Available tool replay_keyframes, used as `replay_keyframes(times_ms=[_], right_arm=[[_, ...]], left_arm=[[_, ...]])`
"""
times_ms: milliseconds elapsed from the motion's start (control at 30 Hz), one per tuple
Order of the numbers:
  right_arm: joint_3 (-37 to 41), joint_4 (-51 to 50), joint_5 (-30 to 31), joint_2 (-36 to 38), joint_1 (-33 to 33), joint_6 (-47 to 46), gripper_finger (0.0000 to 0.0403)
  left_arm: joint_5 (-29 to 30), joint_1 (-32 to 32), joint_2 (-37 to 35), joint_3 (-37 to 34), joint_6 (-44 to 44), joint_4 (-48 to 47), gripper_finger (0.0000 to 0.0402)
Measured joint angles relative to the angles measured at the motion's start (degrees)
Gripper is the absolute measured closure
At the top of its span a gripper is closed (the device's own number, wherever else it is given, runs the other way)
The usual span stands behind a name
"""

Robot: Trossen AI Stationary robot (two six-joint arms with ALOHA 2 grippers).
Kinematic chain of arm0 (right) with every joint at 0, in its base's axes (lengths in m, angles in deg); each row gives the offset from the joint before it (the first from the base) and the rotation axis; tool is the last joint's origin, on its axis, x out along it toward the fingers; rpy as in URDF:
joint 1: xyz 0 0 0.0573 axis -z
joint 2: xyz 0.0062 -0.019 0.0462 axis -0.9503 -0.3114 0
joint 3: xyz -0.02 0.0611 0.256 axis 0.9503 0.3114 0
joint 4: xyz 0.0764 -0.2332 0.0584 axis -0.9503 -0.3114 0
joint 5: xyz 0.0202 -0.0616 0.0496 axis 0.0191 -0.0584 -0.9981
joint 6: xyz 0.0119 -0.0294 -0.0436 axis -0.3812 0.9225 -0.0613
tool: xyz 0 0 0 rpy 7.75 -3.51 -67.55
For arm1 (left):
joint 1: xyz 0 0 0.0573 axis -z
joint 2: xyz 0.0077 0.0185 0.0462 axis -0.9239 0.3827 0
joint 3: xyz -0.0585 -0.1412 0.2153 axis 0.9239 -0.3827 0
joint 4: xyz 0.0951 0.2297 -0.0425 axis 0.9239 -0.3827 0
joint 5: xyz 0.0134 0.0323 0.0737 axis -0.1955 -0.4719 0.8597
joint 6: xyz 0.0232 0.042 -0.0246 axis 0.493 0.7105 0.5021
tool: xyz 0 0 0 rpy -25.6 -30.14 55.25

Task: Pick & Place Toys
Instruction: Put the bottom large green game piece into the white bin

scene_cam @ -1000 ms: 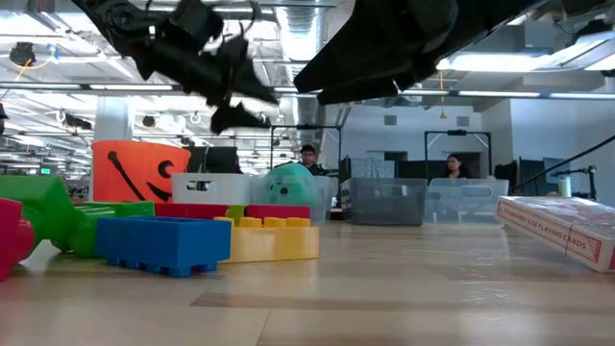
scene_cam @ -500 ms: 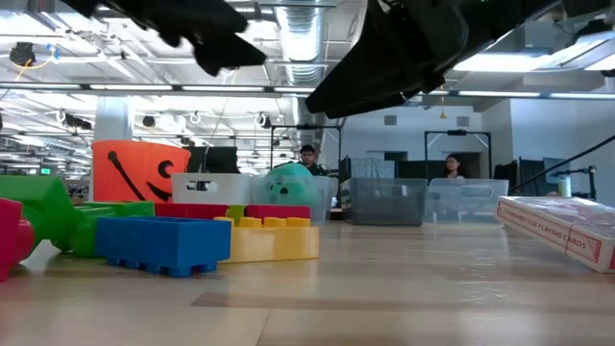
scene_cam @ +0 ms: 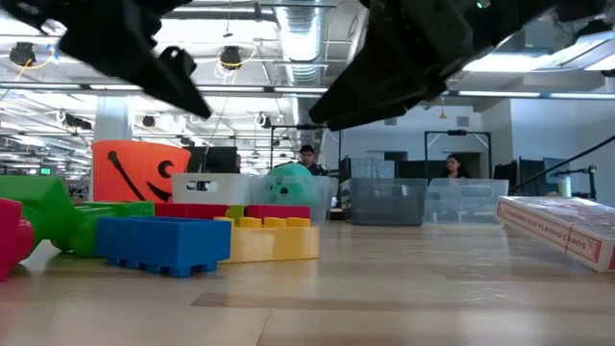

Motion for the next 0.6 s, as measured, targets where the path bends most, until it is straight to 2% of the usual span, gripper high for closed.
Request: replay_keyframes(times_ms=[133, 333, 600], right_arm=[[0.00, -0.65, -0.05, 0.00, 0.05, -0.02, 0.0006], [0.00, -0.85, -0.03, 0.00, 0.17, -0.97, 0.0006], [0.00, -0.85, -0.17, 0.00, 0.41, -1.33, 0.0006]], left_arm=[[-5.13, 1.08, 1.70, -0.01, -2.47, -1.66, 0.0123], [-13.20, 3.47, 1.89, -0.01, -12.26, -2.15, 0.0123], [-15.01, 7.41, 1.51, 0.01, -21.49, -4.19, 0.0123]])
